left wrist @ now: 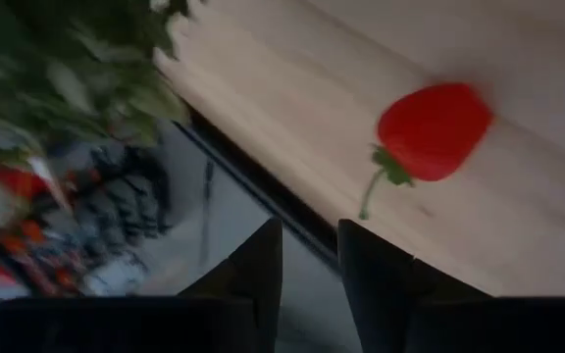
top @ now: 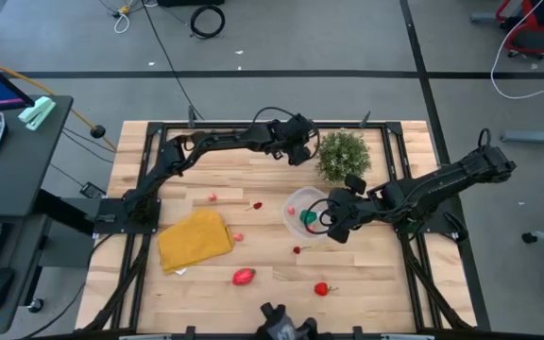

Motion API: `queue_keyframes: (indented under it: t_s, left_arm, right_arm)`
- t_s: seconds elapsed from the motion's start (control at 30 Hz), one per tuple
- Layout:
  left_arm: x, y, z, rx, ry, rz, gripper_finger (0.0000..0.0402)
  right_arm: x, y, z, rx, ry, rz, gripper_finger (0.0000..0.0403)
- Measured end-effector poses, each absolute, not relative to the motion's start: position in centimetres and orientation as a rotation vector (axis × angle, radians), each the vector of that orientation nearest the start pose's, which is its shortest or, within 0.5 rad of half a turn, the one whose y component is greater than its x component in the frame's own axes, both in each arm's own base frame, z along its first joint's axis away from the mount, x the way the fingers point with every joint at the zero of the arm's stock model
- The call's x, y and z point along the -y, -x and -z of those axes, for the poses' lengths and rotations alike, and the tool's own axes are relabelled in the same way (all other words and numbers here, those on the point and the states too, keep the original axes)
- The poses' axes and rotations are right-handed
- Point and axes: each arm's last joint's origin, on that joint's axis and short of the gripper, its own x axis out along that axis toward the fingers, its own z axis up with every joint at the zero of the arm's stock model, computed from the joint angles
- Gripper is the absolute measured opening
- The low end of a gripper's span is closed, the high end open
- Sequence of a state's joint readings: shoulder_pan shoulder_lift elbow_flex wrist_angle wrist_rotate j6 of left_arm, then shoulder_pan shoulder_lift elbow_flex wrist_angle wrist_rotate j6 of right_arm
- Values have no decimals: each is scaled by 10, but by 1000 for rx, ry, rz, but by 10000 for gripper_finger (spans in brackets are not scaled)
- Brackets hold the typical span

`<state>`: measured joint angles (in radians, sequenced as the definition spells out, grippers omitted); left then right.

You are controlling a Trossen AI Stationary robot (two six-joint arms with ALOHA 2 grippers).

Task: Pick and placing Produce into tupperware
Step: Put the strawberry into the transparent bin

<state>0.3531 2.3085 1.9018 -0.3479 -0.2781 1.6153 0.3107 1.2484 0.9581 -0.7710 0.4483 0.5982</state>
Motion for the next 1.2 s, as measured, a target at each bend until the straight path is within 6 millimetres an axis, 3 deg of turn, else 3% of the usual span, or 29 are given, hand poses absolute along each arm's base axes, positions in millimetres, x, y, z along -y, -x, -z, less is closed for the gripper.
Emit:
queue_keyframes:
  t_s: [0.2, 0.4, 0.7, 0.8, 0.93, 1.07, 1.2]
  left_arm:
    - [-186, -482, -193, -1028, -1218, 49, 98]
    - [-187, -484, -177, -1051, -1115, 12, 99]
    - [-193, -484, -187, -1000, -933, -168, 88]
    - [-190, -481, -212, -968, -812, -267, 87]
    - [-178, -471, -259, -922, -546, -389, 93]
    - [-164, -443, -306, -959, -266, -467, 91]
    - [-153, -412, -348, -986, -216, -473, 84]
  right_arm:
    - [-60, -227, -259, -900, -156, 408, 174]
    - [-60, -227, -259, -902, -141, 400, 174]
    - [-58, -227, -260, -875, -105, 442, 174]
    - [-57, -227, -261, -862, -96, 465, 174]
    - [-58, -226, -260, -879, -94, 459, 174]
    - [-56, -227, -260, -864, -139, 482, 174]
    - [-48, -232, -262, -837, -169, 492, 174]
